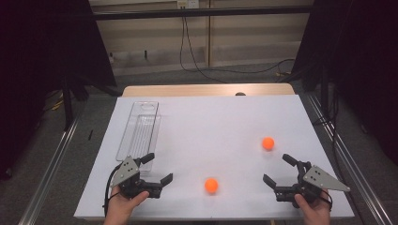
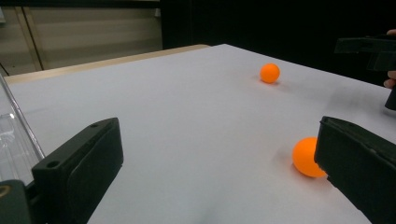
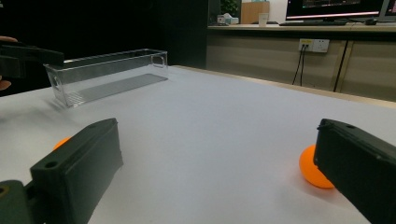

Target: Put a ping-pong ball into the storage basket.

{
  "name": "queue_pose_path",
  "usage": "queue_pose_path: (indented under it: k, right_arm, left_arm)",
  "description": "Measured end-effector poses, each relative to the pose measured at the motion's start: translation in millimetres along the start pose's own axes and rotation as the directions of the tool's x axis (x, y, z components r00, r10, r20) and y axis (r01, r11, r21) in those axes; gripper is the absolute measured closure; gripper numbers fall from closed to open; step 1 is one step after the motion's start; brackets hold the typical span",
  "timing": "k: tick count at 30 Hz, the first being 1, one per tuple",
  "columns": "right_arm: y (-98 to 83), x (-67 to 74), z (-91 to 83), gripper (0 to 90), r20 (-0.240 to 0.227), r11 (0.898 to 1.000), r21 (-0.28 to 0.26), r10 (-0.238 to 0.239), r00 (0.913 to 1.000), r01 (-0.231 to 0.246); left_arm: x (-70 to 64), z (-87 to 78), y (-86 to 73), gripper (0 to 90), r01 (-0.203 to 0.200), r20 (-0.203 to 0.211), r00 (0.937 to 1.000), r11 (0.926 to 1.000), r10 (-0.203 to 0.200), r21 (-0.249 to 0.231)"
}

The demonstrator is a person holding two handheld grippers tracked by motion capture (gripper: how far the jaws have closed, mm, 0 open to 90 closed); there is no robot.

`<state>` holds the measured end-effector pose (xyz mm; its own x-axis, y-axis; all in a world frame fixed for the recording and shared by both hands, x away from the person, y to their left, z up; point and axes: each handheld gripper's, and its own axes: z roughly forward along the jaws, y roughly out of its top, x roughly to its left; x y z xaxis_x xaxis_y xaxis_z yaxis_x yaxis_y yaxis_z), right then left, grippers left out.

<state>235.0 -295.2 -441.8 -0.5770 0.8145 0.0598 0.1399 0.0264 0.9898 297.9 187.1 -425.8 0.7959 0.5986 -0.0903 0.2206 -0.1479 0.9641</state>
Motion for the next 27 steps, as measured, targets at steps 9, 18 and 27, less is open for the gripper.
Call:
queue_pose_path:
  k: [9,18,27]
  right_arm:
    - [0.2,-0.2,-0.5,0.4,-0.002,1.000,-0.003,0.002,1.0000,-0.002]
    - [0.1,-0.3,-0.3,0.4,-0.002,1.000,0.000,0.002,1.0000,-0.002]
    - [0.4,-0.6,-0.9,0.5,-0.005,1.000,-0.005,0.004,1.0000,-0.004]
  left_arm:
    - [-4.0,3.8,1.3,1.5,-0.013,0.018,0.9998,0.9998,0.013,0.015]
    - [-9.1,8.7,2.2,1.4,-0.028,0.036,0.9990,0.9991,0.026,0.033]
    - [-12.4,14.3,1.5,1.5,-0.037,0.053,0.9980,0.9978,0.034,0.055]
